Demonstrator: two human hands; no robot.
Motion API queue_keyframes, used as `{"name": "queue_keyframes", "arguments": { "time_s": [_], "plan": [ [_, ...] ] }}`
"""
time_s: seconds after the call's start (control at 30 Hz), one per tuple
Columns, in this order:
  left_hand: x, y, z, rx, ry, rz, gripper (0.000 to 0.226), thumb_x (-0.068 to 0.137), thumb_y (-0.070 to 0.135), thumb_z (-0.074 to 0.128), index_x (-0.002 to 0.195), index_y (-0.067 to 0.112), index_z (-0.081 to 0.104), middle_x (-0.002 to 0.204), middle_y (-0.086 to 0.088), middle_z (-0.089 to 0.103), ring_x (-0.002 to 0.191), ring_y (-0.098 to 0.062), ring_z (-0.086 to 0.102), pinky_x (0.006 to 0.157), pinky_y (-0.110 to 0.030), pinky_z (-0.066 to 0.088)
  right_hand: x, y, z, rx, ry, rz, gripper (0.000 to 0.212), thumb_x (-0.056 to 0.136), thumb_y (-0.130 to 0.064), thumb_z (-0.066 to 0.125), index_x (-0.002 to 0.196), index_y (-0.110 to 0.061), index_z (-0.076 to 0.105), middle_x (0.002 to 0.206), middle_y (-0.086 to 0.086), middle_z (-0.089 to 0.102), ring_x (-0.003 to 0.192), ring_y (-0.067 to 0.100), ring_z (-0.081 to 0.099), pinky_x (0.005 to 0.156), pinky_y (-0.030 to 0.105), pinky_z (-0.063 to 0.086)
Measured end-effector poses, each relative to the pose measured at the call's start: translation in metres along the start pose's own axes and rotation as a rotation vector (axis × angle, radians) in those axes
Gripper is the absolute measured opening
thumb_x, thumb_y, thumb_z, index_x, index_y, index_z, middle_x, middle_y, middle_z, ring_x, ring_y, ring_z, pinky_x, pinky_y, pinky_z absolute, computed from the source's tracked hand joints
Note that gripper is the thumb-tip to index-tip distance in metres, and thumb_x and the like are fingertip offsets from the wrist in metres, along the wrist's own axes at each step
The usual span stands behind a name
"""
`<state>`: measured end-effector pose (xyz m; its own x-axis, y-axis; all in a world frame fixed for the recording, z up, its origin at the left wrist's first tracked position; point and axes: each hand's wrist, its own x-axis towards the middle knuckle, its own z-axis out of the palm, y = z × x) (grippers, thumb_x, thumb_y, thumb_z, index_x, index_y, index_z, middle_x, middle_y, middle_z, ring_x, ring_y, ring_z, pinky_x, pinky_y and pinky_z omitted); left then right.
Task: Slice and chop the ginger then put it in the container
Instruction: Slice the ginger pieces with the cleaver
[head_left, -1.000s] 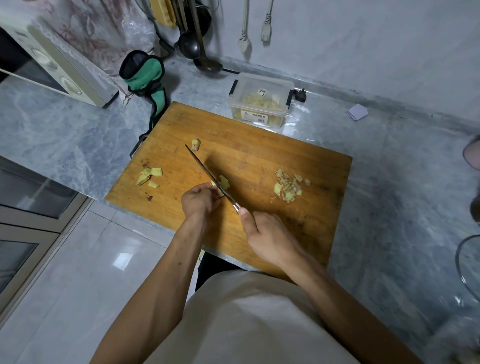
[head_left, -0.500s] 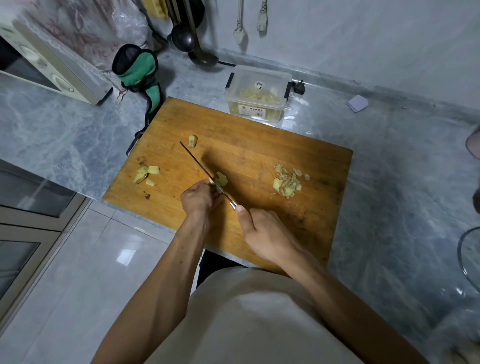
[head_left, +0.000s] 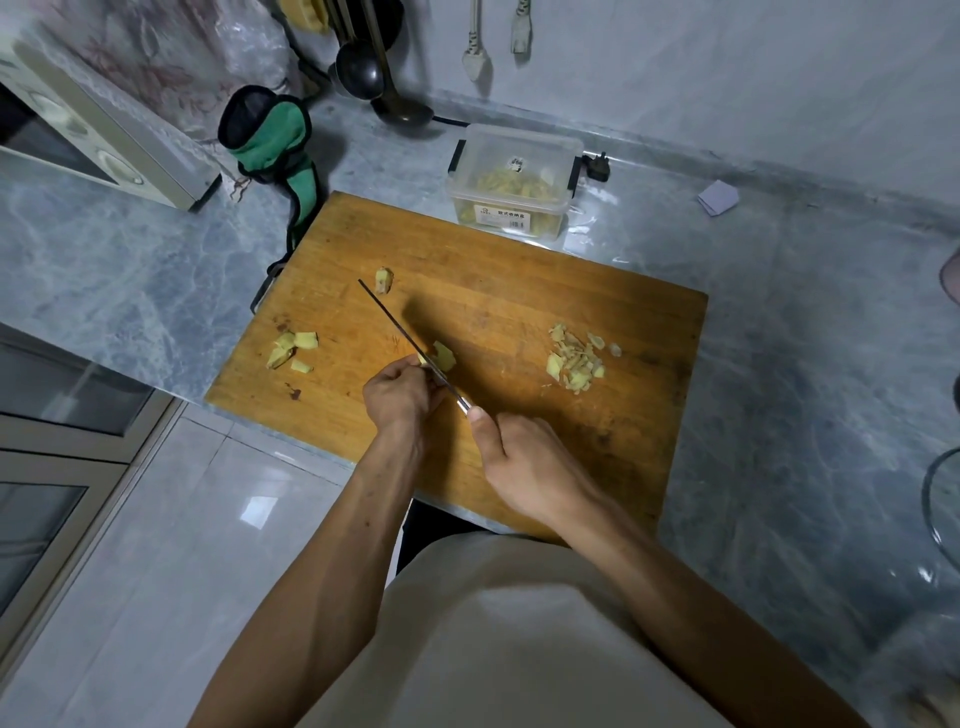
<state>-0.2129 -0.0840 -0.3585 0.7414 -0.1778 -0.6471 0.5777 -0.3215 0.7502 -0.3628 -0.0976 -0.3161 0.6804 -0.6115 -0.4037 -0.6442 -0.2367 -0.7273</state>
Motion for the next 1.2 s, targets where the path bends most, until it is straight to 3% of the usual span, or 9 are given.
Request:
{"name": "queue_keyframes", "arguments": {
  "time_s": [0.1,0.27,0.43,0.6,0.77,0.9,1.03,1.2],
  "plan": [
    [0.004,-0.002,-0.001,-0.001,-0.005,-0.020,0.023,0.099,0.007,0.050,0.112,0.001,0.068,0.096,-0.017,0.073,0.073,-0.019,0.069,0.068,-0.032,0.062,-0.004,0.003,0.001,0.007,0.010,0.018,0.054,0.107,-0.049,0.027,0.069,-0.019,0.051,0.067,0.002,0.059,0.060,0.019,0.058,0.052,0.036,0.040],
    [0.000,-0.001,0.001,-0.052,-0.006,-0.020,0.022,0.098,0.006,0.051,0.111,0.000,0.068,0.082,-0.011,0.070,0.063,-0.015,0.067,0.050,-0.024,0.057,0.007,-0.005,0.000,0.017,-0.008,0.021,0.056,0.108,-0.048,0.026,0.069,-0.017,0.051,0.065,0.001,0.057,0.057,0.019,0.055,0.053,0.036,0.041],
    [-0.003,-0.001,0.002,-0.038,0.019,-0.014,0.020,0.095,0.003,0.054,0.108,-0.001,0.069,0.075,-0.008,0.068,0.052,-0.011,0.063,0.044,-0.021,0.051,0.014,-0.006,0.002,0.024,-0.020,0.019,0.059,0.108,-0.049,0.026,0.068,-0.015,0.053,0.064,0.002,0.058,0.056,0.020,0.056,0.053,0.038,0.043],
    [0.004,-0.005,-0.001,-0.045,0.000,-0.020,0.022,0.097,0.005,0.053,0.111,-0.002,0.068,0.098,-0.019,0.073,0.076,-0.023,0.071,0.073,-0.040,0.062,0.000,0.005,0.001,0.030,-0.040,0.034,0.060,0.108,-0.049,0.026,0.064,-0.015,0.050,0.058,0.000,0.052,0.050,0.016,0.048,0.049,0.034,0.036],
    [-0.001,-0.005,0.000,-0.055,0.009,-0.004,0.019,0.097,0.002,0.053,0.107,-0.003,0.068,0.080,-0.011,0.069,0.052,-0.010,0.065,0.048,-0.022,0.055,0.006,0.002,0.005,0.041,-0.047,0.042,0.060,0.108,-0.050,0.025,0.066,-0.016,0.051,0.060,0.000,0.053,0.052,0.016,0.050,0.049,0.032,0.038],
    [-0.002,-0.006,0.001,-0.072,0.017,0.004,0.020,0.096,0.000,0.053,0.109,-0.005,0.068,0.085,-0.013,0.069,0.056,-0.012,0.065,0.048,-0.021,0.054,0.013,0.003,0.004,0.032,-0.044,0.042,0.060,0.107,-0.051,0.025,0.066,-0.016,0.050,0.062,0.002,0.055,0.053,0.019,0.053,0.050,0.036,0.041],
    [0.000,-0.006,0.001,-0.038,0.017,0.030,0.018,0.094,-0.002,0.055,0.104,-0.004,0.069,0.080,-0.013,0.068,0.047,-0.009,0.063,0.048,-0.021,0.054,0.014,0.004,0.006,0.032,-0.035,0.035,0.059,0.108,-0.050,0.027,0.065,-0.017,0.050,0.060,0.001,0.054,0.052,0.019,0.052,0.049,0.034,0.040],
    [0.002,-0.010,0.000,0.026,0.024,0.054,0.017,0.088,0.000,0.058,0.092,0.005,0.074,0.076,-0.010,0.070,0.066,-0.022,0.065,0.068,-0.031,0.058,0.027,0.000,0.006,0.031,-0.031,0.036,0.064,0.108,-0.050,0.027,0.064,-0.011,0.052,0.057,0.004,0.054,0.051,0.023,0.054,0.050,0.038,0.044]
  ]
}}
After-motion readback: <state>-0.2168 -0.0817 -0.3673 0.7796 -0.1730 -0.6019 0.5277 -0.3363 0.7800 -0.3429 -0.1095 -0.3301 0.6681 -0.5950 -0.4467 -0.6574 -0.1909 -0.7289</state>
